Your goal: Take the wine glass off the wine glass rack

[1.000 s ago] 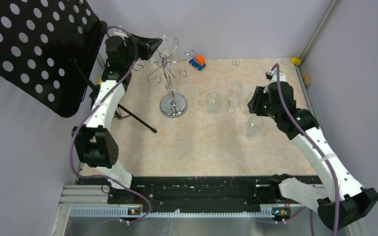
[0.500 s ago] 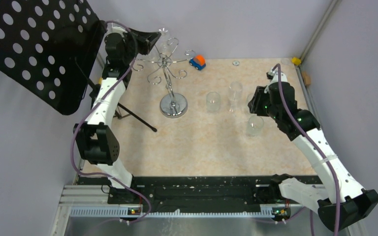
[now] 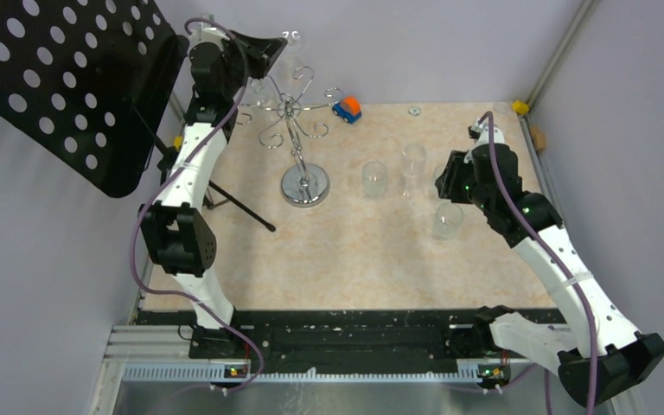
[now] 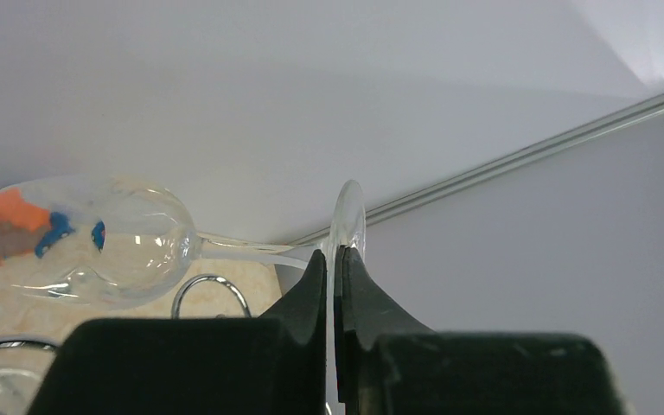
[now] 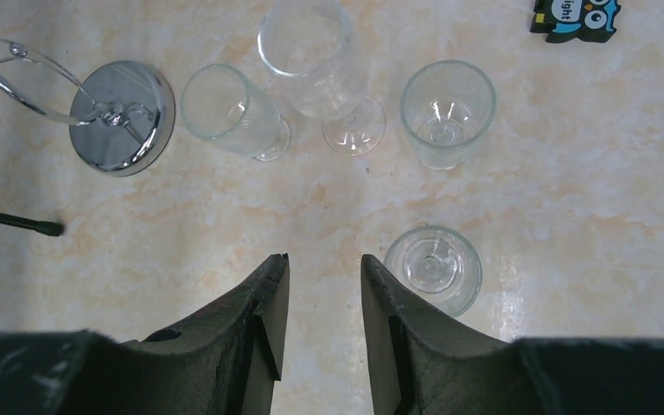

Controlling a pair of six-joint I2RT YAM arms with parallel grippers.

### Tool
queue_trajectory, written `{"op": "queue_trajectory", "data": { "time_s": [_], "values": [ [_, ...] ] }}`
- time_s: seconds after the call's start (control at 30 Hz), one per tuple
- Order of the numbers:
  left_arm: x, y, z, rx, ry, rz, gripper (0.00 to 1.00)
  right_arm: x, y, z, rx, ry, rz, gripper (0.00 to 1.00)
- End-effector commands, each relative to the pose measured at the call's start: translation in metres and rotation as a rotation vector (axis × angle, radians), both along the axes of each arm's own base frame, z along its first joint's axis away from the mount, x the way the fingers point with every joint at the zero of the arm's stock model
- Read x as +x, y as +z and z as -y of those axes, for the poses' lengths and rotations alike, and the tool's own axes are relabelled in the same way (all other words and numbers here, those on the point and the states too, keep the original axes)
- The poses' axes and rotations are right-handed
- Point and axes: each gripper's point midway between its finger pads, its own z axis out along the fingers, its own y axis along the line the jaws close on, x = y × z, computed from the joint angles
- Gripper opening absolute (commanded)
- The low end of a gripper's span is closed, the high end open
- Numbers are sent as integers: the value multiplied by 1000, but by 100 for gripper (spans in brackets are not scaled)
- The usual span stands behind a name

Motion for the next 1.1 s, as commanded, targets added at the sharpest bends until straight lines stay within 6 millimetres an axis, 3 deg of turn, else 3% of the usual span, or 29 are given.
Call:
{"op": "queue_trajectory", "data": {
  "time_s": [0.0,0.23,0.63,0.8,1.07],
  "values": [
    [-10,56,13,27,-31,225,0,4,12,1,12,-1,54,38],
    [-25,68,45,54,-138,341,0,3,14,-3,22,20,58,42],
    [-73,81,101,1,-358,416,0,-1,33,-20,98,112,132,54],
    [-110,87,130,-58,-473,406,0,-10,67,-36,182,216,277,59],
    [-168,73,165,-144,-617,229,0,-39,147,-59,271,432,628,65]
  ]
}}
